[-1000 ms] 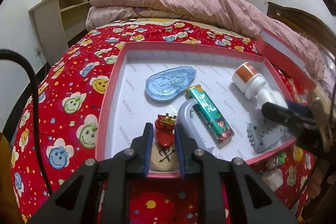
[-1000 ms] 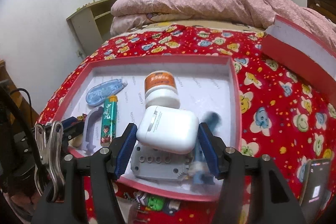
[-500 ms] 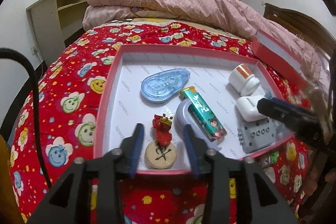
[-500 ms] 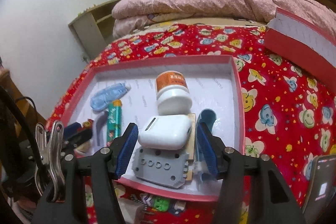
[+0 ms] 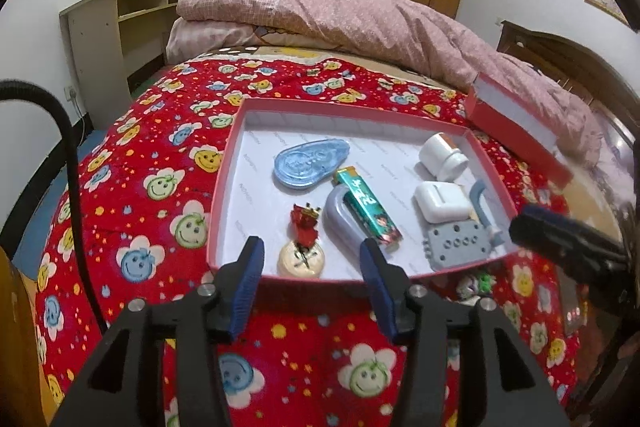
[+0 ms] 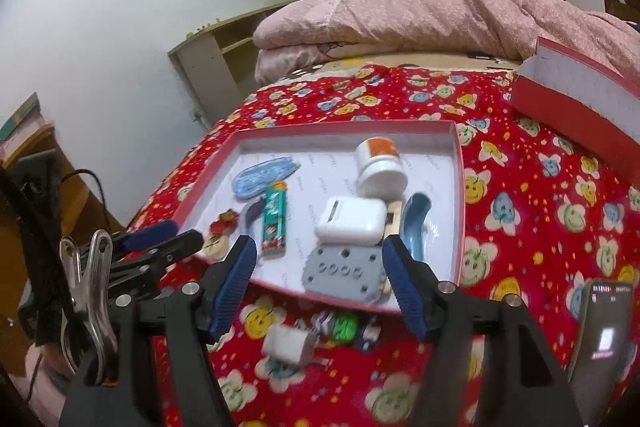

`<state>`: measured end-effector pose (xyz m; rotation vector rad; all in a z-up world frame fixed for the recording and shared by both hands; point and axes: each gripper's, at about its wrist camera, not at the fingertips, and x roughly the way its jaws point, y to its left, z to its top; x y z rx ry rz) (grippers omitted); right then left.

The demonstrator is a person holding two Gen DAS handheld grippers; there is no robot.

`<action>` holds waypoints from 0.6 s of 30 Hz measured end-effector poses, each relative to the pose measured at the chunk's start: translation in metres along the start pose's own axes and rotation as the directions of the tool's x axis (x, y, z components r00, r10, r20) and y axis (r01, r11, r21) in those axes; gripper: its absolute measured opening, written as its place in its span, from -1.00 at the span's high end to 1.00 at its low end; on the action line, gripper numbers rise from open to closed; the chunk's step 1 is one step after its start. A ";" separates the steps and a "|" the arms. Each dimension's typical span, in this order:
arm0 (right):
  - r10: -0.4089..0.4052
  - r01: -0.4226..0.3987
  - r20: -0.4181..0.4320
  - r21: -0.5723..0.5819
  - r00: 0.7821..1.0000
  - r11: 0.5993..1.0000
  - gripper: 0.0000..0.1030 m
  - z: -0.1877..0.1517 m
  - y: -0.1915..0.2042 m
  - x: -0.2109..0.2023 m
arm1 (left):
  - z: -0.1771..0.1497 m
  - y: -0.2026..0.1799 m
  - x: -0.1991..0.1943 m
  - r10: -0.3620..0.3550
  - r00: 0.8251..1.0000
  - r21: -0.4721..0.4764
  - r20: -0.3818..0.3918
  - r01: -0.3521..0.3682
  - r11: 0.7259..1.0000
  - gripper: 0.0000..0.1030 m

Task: Organize rigid objects
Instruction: 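Move the right gripper to the green figurine keychain while the left approaches the white charger plug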

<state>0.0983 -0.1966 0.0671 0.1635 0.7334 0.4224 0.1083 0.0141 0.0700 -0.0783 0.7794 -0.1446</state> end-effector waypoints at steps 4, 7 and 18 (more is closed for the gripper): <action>0.000 0.000 0.000 -0.036 1.000 0.999 -0.30 -0.014 0.007 -0.017 | -0.005 -0.003 -0.011 -0.013 1.000 -0.002 0.006 0.013 1.000 -0.02; 0.017 -0.018 -0.015 -0.050 1.000 0.999 -0.30 -0.031 0.010 -0.028 | -0.011 -0.007 -0.017 -0.026 1.000 0.002 0.002 0.026 1.000 -0.02; -0.072 0.066 -0.077 -0.084 0.994 0.994 -0.30 -0.106 0.010 -0.047 | -0.031 -0.034 -0.032 -0.057 0.998 0.056 -0.016 0.058 0.997 -0.02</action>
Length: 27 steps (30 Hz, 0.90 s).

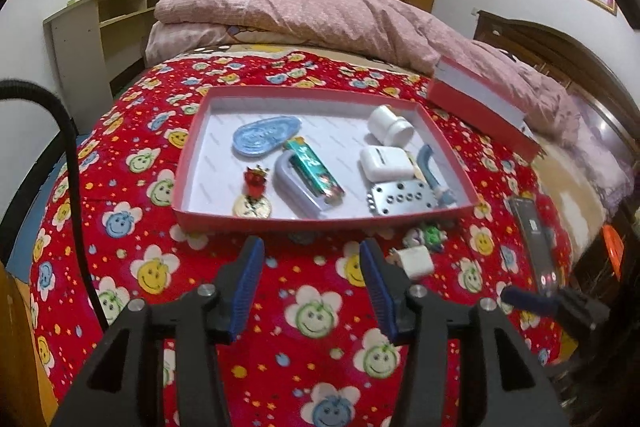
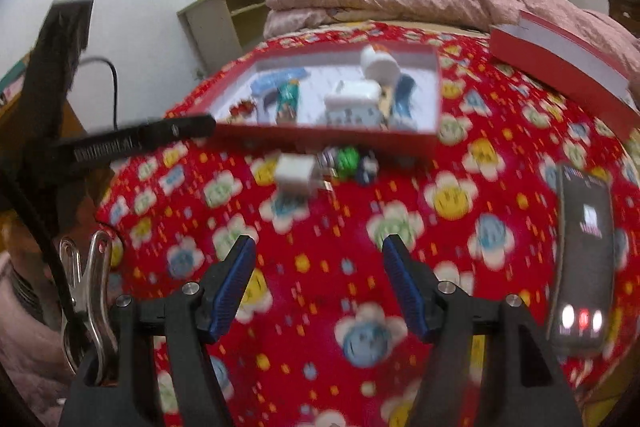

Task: Organize rigid objects
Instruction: 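Move the right gripper to the green figurine keychain while the left approaches the white charger plug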

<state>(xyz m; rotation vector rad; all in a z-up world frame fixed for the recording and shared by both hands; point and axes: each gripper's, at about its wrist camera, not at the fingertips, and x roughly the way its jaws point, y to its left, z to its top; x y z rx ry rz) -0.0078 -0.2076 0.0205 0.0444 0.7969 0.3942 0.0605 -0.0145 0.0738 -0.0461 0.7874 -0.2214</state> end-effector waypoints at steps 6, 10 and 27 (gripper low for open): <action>-0.063 0.063 -0.004 -0.020 0.998 0.998 -0.30 -0.028 0.005 -0.004 | -0.007 -0.015 0.003 -0.018 1.000 0.028 -0.024 0.019 0.999 -0.02; -0.108 0.108 0.005 -0.015 0.994 0.994 -0.30 -0.037 0.002 -0.009 | -0.012 -0.027 0.007 -0.031 0.999 0.051 -0.036 0.032 0.998 -0.02; -0.162 0.162 -0.013 -0.005 0.987 0.987 -0.44 -0.048 -0.002 0.000 | -0.023 -0.073 0.051 -0.020 0.994 0.152 -0.110 0.037 0.988 -0.22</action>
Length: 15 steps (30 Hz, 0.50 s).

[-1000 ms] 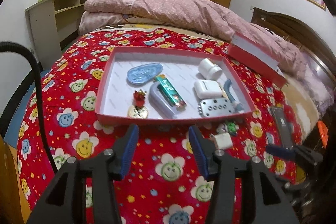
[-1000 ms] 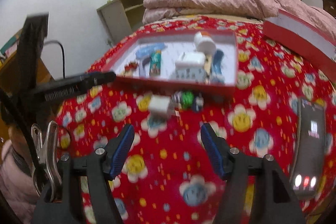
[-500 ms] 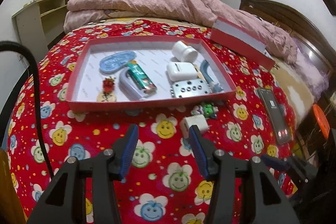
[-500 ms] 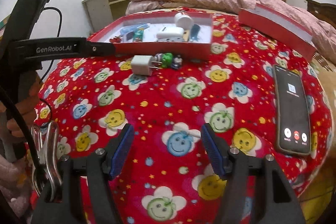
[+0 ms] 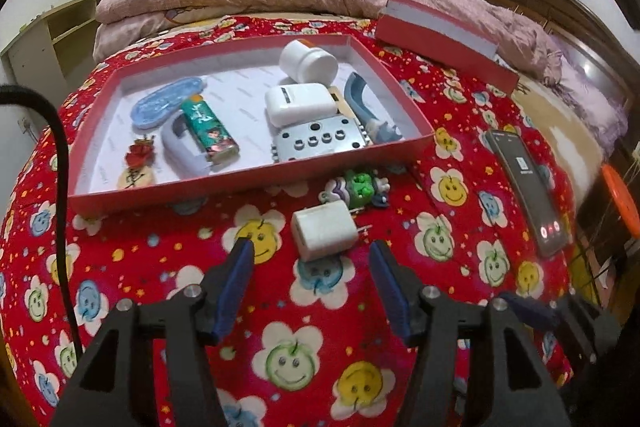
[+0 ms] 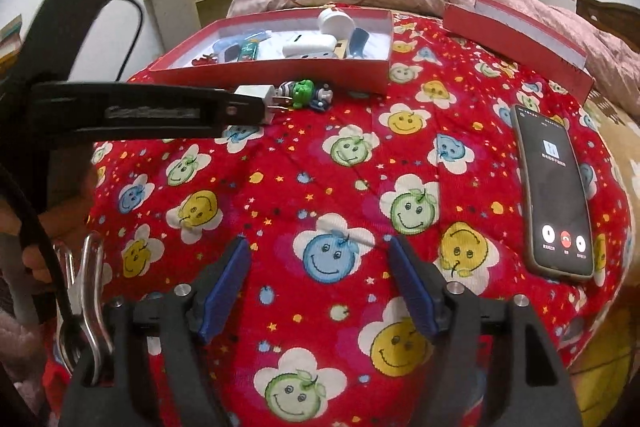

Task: Organize rigid objects
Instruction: 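Move the right gripper to the green figurine keychain while the left approaches the white charger plug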

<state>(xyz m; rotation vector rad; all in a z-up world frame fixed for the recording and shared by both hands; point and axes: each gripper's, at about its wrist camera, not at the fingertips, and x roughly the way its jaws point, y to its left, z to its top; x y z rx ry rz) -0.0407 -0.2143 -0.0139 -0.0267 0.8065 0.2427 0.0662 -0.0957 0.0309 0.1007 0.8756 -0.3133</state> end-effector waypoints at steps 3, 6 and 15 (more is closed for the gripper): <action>0.007 -0.007 0.007 0.003 1.000 1.000 -0.45 -0.001 0.000 -0.001 | 0.003 -0.003 0.010 0.009 1.000 0.002 -0.008 -0.009 1.000 -0.22; 0.019 -0.019 0.012 0.008 1.000 1.000 -0.48 -0.002 -0.002 -0.001 | 0.004 -0.005 0.016 0.017 1.000 0.001 -0.011 -0.017 1.000 -0.22; 0.025 -0.025 0.017 -0.001 1.000 1.000 -0.54 -0.003 0.000 -0.001 | 0.002 -0.012 0.021 0.071 0.997 0.041 0.024 -0.071 0.997 -0.08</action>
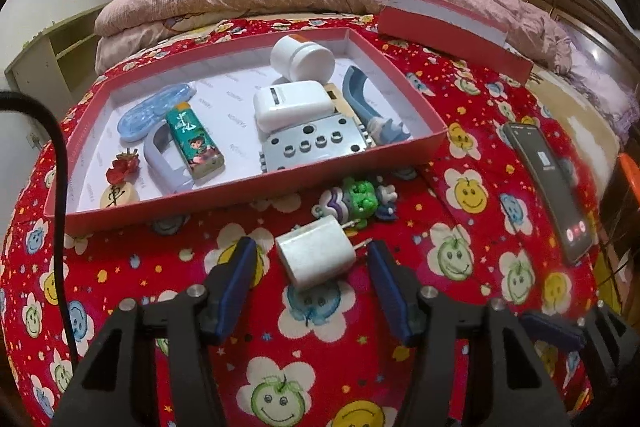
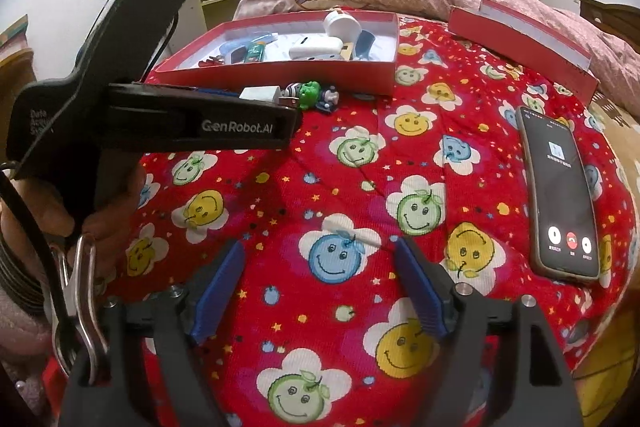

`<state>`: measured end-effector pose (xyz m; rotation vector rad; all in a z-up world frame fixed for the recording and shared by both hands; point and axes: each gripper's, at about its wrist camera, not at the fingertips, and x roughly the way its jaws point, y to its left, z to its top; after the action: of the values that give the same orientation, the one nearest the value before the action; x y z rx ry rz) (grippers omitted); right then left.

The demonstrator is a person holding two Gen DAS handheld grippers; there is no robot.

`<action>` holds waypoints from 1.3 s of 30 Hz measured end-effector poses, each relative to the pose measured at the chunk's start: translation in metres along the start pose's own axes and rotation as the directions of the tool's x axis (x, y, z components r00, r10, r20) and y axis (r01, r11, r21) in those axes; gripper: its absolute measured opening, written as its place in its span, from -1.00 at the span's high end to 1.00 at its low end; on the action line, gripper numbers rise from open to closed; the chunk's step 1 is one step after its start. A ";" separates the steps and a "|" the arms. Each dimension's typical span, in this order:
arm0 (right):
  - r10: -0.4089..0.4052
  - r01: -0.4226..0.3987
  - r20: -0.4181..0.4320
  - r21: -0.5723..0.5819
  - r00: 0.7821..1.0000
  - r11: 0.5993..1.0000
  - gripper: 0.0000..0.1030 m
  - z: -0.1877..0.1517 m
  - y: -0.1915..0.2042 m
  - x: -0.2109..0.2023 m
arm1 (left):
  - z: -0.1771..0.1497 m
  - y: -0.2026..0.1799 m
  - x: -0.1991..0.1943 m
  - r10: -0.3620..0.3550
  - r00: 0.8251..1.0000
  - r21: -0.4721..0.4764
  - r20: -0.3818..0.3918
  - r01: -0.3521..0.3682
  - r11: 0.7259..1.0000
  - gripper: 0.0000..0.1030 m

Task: Organize rigid objects
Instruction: 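Move the right gripper to the green figurine keychain while the left approaches the white charger plug, then grasp the green figurine keychain with the right gripper while the left grasps the white charger plug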

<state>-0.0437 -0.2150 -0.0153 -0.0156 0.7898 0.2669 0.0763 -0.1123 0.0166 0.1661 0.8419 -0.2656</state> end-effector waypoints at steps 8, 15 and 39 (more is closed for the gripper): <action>-0.002 0.002 -0.001 -0.001 1.000 1.000 -0.55 0.000 0.000 0.000 | -0.006 0.013 -0.009 0.025 1.000 -0.019 0.007 -0.025 1.000 0.25; -0.009 0.009 -0.004 -0.003 1.000 1.000 -0.54 0.000 0.002 0.000 | -0.017 0.046 -0.029 0.096 0.995 -0.082 0.017 -0.094 0.992 0.25; -0.020 0.022 -0.023 0.091 1.000 0.996 -0.54 0.077 0.003 0.045 | -0.044 0.104 -0.031 0.182 0.983 -0.246 0.018 -0.172 0.954 0.24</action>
<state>0.0391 -0.1933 0.0076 0.0594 0.8229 0.2110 0.0560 0.0026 0.0156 0.0052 0.8067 0.0040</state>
